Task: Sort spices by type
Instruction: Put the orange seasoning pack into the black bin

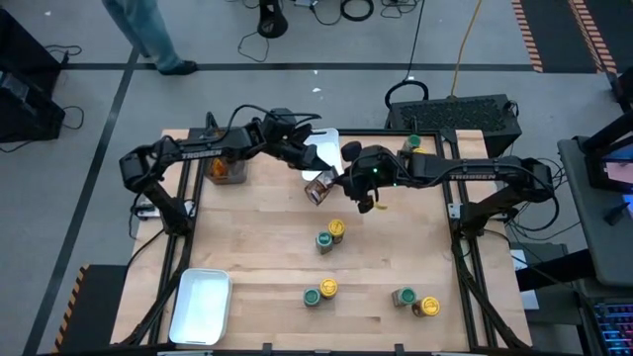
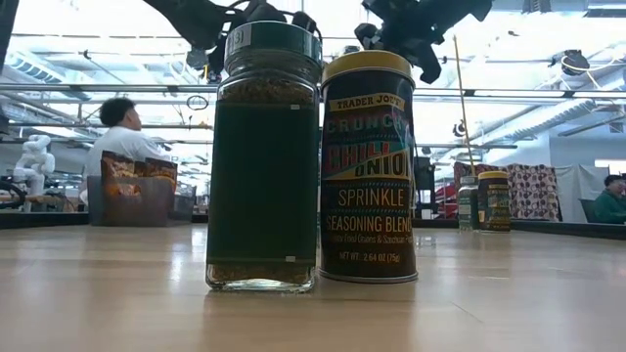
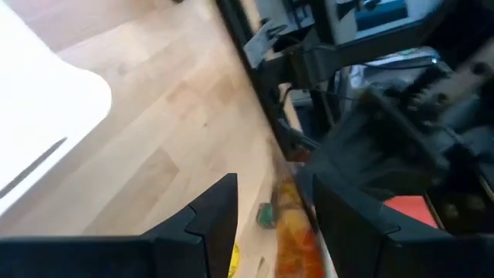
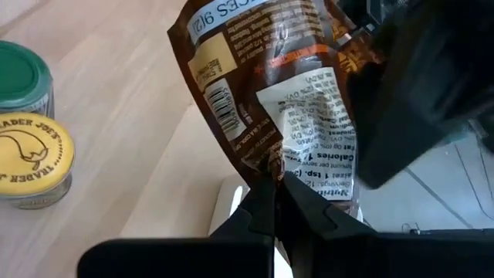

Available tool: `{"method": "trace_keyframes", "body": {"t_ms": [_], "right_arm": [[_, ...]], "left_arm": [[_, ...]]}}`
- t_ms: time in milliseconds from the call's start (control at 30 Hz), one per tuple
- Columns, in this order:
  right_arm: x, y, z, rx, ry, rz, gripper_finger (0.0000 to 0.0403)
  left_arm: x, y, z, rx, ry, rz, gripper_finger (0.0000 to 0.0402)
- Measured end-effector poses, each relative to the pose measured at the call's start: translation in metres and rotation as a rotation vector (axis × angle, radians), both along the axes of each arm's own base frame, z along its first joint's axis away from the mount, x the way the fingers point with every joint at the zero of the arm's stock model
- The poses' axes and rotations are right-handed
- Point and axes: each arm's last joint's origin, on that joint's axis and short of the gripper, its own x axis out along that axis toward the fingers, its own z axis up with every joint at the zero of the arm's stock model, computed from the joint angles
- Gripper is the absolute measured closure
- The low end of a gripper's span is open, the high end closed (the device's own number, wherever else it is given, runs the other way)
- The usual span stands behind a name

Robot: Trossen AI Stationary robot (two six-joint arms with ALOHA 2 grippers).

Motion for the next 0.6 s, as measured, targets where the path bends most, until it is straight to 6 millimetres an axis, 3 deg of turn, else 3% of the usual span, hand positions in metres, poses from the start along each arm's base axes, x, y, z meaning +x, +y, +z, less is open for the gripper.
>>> {"method": "trace_keyframes", "body": {"t_ms": [600], "right_arm": [[0.000,0.001,0.000,0.003,0.001,0.002,0.0403]], "left_arm": [[0.005,-0.013,0.001,0.030,-0.021,-0.075,0.0231]]}}
